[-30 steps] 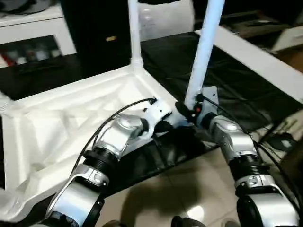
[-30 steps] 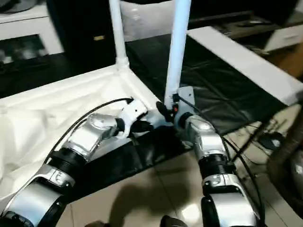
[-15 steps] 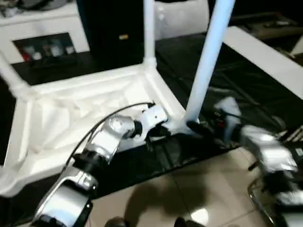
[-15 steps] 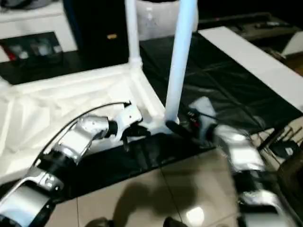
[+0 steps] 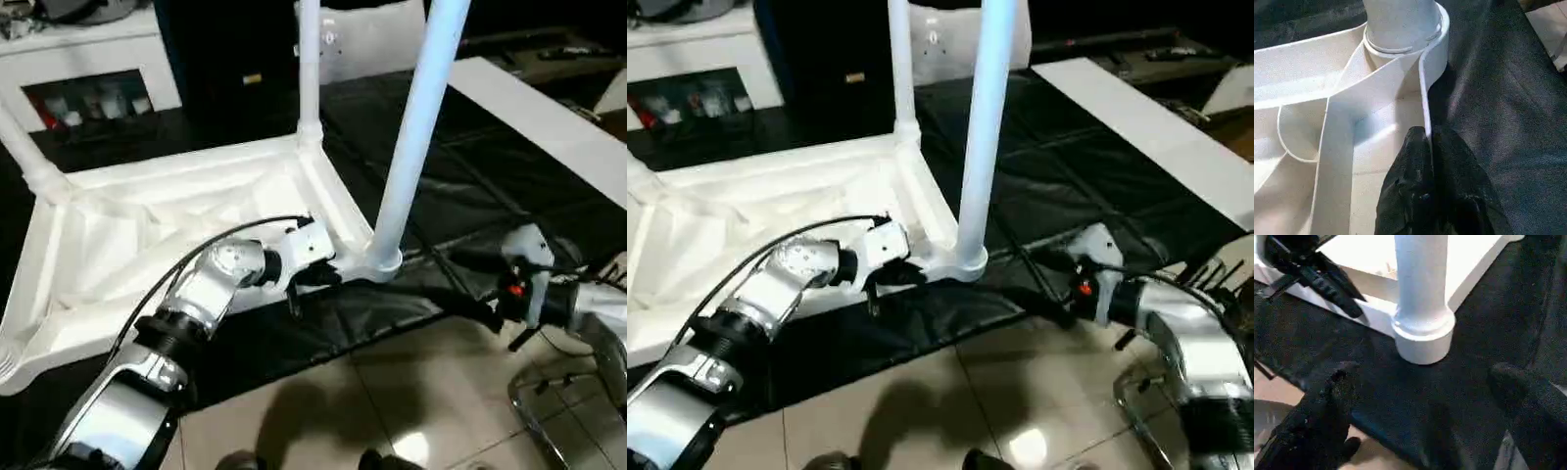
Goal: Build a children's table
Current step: Rotate leg to tighten
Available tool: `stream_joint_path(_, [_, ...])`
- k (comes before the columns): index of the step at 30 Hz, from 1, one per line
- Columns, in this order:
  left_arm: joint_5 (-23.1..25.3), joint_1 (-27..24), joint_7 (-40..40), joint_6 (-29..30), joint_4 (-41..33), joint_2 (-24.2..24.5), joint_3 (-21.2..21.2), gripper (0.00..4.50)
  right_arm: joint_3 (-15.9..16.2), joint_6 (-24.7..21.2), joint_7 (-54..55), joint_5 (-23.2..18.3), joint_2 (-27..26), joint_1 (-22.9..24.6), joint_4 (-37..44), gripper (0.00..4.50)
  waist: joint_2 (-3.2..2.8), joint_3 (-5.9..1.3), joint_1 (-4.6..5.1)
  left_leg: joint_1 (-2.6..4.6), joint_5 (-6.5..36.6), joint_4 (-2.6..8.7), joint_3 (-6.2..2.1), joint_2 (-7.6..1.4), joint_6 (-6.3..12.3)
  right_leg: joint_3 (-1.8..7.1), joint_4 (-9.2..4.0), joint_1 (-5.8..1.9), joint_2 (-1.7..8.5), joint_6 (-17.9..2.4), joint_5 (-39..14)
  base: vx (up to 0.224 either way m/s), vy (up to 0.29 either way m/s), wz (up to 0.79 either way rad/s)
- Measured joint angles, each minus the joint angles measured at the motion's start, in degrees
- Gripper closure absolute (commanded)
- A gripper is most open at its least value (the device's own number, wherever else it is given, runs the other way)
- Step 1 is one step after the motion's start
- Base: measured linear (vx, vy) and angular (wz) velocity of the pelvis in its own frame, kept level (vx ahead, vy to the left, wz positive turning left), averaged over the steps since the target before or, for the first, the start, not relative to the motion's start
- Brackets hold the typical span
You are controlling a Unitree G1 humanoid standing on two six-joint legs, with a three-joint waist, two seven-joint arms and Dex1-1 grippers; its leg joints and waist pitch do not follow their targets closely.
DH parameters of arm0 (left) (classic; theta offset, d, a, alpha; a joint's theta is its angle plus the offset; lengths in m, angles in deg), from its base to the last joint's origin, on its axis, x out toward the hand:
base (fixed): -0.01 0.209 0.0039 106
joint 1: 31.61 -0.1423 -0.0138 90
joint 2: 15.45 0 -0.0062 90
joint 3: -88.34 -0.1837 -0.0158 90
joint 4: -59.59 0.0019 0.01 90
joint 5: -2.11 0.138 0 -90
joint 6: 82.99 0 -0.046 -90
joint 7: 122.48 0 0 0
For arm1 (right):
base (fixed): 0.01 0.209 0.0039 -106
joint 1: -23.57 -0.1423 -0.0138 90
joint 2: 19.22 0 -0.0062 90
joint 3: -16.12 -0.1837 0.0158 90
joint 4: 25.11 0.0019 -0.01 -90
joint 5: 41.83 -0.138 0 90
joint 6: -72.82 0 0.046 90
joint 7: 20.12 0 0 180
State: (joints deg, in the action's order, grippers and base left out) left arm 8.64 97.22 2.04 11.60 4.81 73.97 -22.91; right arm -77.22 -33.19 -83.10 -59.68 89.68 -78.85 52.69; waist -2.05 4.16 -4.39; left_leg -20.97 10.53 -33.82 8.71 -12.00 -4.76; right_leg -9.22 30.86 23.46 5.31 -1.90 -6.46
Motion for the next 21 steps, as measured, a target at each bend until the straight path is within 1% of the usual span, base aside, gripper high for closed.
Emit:
stream_joint_path(2, [0.0, 0.0, -0.4, -0.9, 0.4, 0.4, 0.0, 4.50, 0.0, -0.4, 0.4, -0.3, -0.4, 0.9, 1.2, 0.04, -0.01, 0.01, 0.40, 0.00, 0.0, -0.02, -0.02, 0.02, 0.00, -0.06, -0.24, -0.13, 0.03, 0.0, 0.0, 0.000, 0.000, 0.00])
stream_joint_path(4, [0.1, -0.1, -1.0, -2.0, 0.6, 1.0, -0.1, 4.50, 0.0, -1.0, 0.8, -0.5, -1.0, 1.2, 2.2, 0.04, -0.06, 0.04, 1.02, -0.02, 0.0, 0.02, -0.17, -0.03, 0.00, -0.52, -0.81, -0.41, 0.08, 0.0, 0.0, 0.000, 0.000, 0.00])
stream_joint_path(5, [0.1, -0.1, -1.5, -2.4, 0.6, 1.4, -0.1, 4.50, 0.0, -1.2, 0.9, -0.6, -1.3, 1.2, 2.7, 0.04, -0.06, 0.05, 1.18, -0.03, 0.0, 0.04, -0.24, -0.08, 0.00, -0.74, -0.98, -0.51, 0.15, 0.0, 0.0, 0.000, 0.000, 0.00])
stream_joint_path(9, [0.2, -0.3, -1.3, -3.6, 0.8, 1.6, -0.4, 4.50, 0.5, -2.3, 1.7, -0.8, -1.9, 1.2, 4.3, 0.04, -0.09, 0.07, 1.44, -0.02, 0.0, 0.12, -0.40, -0.08, 0.01, -0.97, -1.68, -0.92, 0.17, 0.0, 0.0, 0.000, 0.000, 0.00])
stream_joint_path(10, [0.2, -0.3, -0.8, -3.8, 1.2, 1.3, -0.2, 4.07, 0.8, -3.0, 2.3, -1.2, -2.7, 1.2, 5.5, 0.00, -0.09, 0.07, 1.56, 0.00, 0.0, 0.17, -0.42, -0.08, 0.01, -0.99, -1.86, -1.01, 0.18, 0.0, 0.0, 0.000, 0.000, 0.00])
stream_joint_path(12, [-0.1, -0.3, -0.3, -3.8, 1.5, 0.8, 0.3, 4.07, 1.6, -4.9, 3.1, -2.4, -3.6, 1.5, 8.0, 0.00, -0.05, 0.10, 1.78, 0.00, 0.0, 0.14, -0.45, -0.06, 0.02, -0.98, -1.88, -1.08, 0.28, 0.0, 0.0, 0.000, 0.000, 0.00])
stream_joint_path(13, [-0.2, -0.5, -0.2, -3.8, 1.5, 0.6, 0.7, 3.83, 1.7, -6.0, 3.4, -2.9, -4.0, 1.8, 9.5, 0.00, -0.02, 0.12, 1.90, -0.01, 0.0, 0.15, -0.44, -0.01, 0.02, -0.98, -1.89, -1.08, 0.40, 0.1, 0.0, 0.000, 0.000, 0.00])
stream_joint_path(14, [-0.4, -0.9, -0.1, -3.7, 1.3, 0.5, 1.1, 3.83, 1.7, -6.4, 4.0, -3.1, -4.3, 2.0, 10.0, 0.00, 0.09, 0.17, 2.03, 0.00, 0.0, 0.16, -0.44, 0.04, 0.03, -0.98, -1.88, -1.08, 0.50, 0.2, -0.1, 0.000, 0.000, 0.00])
stream_joint_path(16, [-1.6, -1.8, 0.4, -3.7, 0.5, 0.2, 2.3, 3.68, 1.3, -7.3, 6.1, -3.2, -5.2, 2.1, 10.0, 0.00, 0.28, 0.29, 2.24, -0.05, 0.0, 0.15, -0.45, 0.07, 0.04, -1.03, -1.87, -1.06, 0.66, 0.2, -0.1, 0.000, 0.000, 0.00])
stream_joint_path(18, [-3.0, -2.8, 0.8, -3.6, -1.8, 0.1, 3.4, 3.57, 0.1, -8.9, 8.2, -4.8, -7.1, 2.1, 10.5, 0.00, 0.38, 0.36, 2.47, -0.07, 0.0, 0.16, -0.48, 0.11, 0.09, -1.03, -1.85, -1.01, 0.79, 0.2, -0.1, 0.000, 0.000, 0.00])
stream_joint_path(21, [-6.7, -4.6, 2.4, -1.0, -7.4, -0.5, 6.9, 3.31, -0.8, -9.6, 12.6, -5.0, -10.1, 2.6, 13.8, 0.00, 0.33, 0.36, 2.56, -0.10, 0.1, 0.25, -0.36, 0.17, 0.18, -0.89, -1.73, -0.87, 0.89, 0.3, -0.1, 0.000, 0.000, 0.00])
